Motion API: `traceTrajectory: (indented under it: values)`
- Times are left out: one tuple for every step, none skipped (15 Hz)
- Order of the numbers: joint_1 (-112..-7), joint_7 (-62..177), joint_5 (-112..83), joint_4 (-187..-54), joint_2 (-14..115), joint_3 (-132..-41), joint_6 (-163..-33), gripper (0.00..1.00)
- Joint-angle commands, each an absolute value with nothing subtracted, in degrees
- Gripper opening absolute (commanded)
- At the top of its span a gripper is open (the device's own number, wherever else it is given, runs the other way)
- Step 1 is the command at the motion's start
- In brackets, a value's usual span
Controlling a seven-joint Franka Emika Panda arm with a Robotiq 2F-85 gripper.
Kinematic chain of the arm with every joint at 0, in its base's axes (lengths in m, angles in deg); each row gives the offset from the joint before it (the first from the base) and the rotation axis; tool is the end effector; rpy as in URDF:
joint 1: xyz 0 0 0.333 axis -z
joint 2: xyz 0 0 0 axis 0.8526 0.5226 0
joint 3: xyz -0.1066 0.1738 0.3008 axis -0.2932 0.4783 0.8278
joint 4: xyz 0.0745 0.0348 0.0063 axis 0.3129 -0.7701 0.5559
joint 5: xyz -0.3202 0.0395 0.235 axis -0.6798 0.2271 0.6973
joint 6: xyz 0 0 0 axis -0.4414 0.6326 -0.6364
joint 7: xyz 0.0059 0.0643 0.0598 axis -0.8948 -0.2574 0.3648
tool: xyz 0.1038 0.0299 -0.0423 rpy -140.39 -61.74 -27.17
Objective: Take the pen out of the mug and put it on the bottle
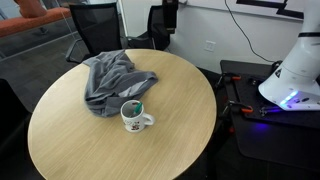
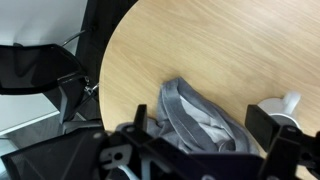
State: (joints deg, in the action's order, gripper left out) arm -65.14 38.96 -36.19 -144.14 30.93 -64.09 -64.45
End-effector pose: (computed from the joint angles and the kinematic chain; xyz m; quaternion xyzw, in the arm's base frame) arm 0.4867 0.1830 0.4974 0.9688 0.0755 -0.0121 0.2359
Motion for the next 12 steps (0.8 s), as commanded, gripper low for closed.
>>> traceTrajectory:
  values:
    - [-68.3, 43.7, -35.1, -139.1, 36.1, -65.4, -63.5, 1.0]
    - [-68.8, 45.4, -34.6, -138.5, 37.2, -65.7, -64.1, 1.0]
    - [-69.3, 47.1, -34.0, -137.9, 38.0, -65.8, -64.2, 1.0]
    - [-69.6, 49.4, -33.1, -137.5, 38.9, -66.0, -64.7, 1.0]
    - [-69.8, 51.4, -32.2, -137.2, 39.8, -66.2, -65.4, 1.0]
    - [-70.0, 53.1, -31.5, -136.8, 40.7, -66.3, -65.7, 1.0]
    - [-70.2, 54.6, -30.8, -136.5, 41.6, -66.5, -66.1, 1.0]
    - [-70.3, 55.7, -30.5, -136.2, 42.4, -66.7, -66.3, 1.0]
    - [-70.6, 55.8, -30.8, -136.1, 43.2, -66.9, -66.2, 1.0]
    - [-71.0, 53.9, -31.5, -137.9, 41.2, -67.1, -65.9, 1.0]
    - [-71.1, 54.1, -31.4, -137.7, 42.0, -67.2, -65.9, 1.0]
    - [-71.1, 54.2, -31.4, -137.5, 42.6, -67.3, -66.0, 1.0]
